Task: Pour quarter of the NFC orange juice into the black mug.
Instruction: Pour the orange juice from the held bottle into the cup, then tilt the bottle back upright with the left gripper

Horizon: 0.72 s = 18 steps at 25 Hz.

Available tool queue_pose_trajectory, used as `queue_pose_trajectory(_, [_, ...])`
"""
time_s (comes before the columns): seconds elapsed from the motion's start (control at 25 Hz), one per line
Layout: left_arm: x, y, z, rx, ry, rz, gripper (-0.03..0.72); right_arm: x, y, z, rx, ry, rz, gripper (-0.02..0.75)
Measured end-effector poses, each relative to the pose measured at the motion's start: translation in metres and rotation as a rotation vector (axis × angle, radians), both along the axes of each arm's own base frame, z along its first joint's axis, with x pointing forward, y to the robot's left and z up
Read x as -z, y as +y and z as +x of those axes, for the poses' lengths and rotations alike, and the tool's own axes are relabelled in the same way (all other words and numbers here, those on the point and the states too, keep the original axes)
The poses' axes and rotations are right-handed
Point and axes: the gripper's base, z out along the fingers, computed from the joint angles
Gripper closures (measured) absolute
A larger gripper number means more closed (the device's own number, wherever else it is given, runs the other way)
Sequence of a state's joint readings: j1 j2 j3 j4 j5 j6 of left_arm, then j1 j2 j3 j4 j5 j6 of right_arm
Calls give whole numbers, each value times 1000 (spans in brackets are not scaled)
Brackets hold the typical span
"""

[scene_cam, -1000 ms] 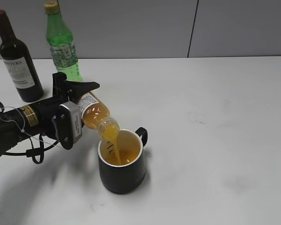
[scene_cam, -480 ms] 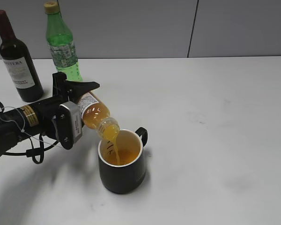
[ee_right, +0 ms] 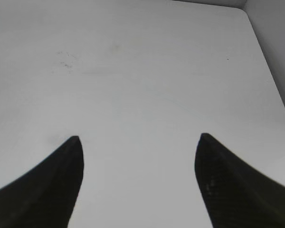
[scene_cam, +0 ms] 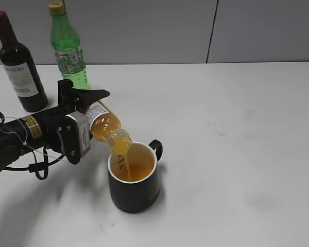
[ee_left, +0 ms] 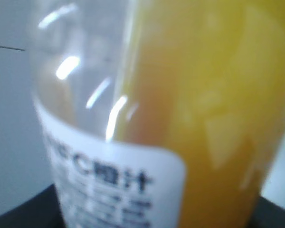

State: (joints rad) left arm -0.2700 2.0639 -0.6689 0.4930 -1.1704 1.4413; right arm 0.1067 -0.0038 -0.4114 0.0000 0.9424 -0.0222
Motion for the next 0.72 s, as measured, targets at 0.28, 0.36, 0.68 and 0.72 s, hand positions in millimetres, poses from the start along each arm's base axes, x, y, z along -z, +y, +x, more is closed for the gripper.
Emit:
queue_pose_trajectory(0.28, [0,0,0,1,-3,4,219,0,0,0,0,0,0,182])
queue_pose_trajectory(0.36, [0,0,0,1,-4,4,219,0,0,0,0,0,0,182])
queue_pose_trajectory(0.68, [0,0,0,3,-17,16,219,0,0,0,0,0,0,182])
queue_pose_trajectory(0.72, [0,0,0,3,-17,16,219,0,0,0,0,0,0,182])
